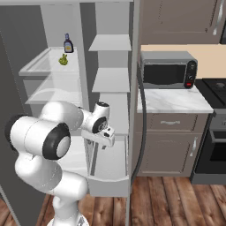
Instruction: Take the lemon and broccoli from the fridge shelf and place them in the freezer drawer to begin freezing them.
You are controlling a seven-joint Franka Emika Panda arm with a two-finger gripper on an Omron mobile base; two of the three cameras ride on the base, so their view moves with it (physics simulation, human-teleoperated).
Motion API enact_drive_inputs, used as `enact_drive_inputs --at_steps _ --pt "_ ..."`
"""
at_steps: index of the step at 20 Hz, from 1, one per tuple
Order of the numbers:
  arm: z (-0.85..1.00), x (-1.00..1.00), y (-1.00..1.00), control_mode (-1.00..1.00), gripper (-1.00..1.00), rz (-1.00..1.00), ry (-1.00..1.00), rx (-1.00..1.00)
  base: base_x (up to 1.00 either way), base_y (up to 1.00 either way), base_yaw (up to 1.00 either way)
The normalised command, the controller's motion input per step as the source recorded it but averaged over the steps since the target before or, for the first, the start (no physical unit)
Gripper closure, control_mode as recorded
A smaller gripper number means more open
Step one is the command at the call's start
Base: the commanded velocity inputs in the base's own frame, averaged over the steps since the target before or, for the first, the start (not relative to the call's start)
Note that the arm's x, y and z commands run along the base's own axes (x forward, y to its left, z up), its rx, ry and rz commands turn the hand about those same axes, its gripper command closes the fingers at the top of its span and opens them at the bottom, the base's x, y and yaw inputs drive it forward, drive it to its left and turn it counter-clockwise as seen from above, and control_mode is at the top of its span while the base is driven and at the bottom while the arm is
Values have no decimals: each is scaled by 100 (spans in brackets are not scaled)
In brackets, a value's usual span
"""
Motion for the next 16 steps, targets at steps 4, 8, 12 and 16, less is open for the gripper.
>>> enact_drive_inputs --at_steps 4,8,12,16 --pt "100 -6 0 -100 -100 0 0 -1 0 0 0" --pt "74 -41 1 -100 -100 0 -4 -1 0 0 0" --pt "39 -95 7 -100 -100 0 -15 0 0 0 0" --pt "15 -100 16 -100 -100 0 -15 -1 0 0 0"
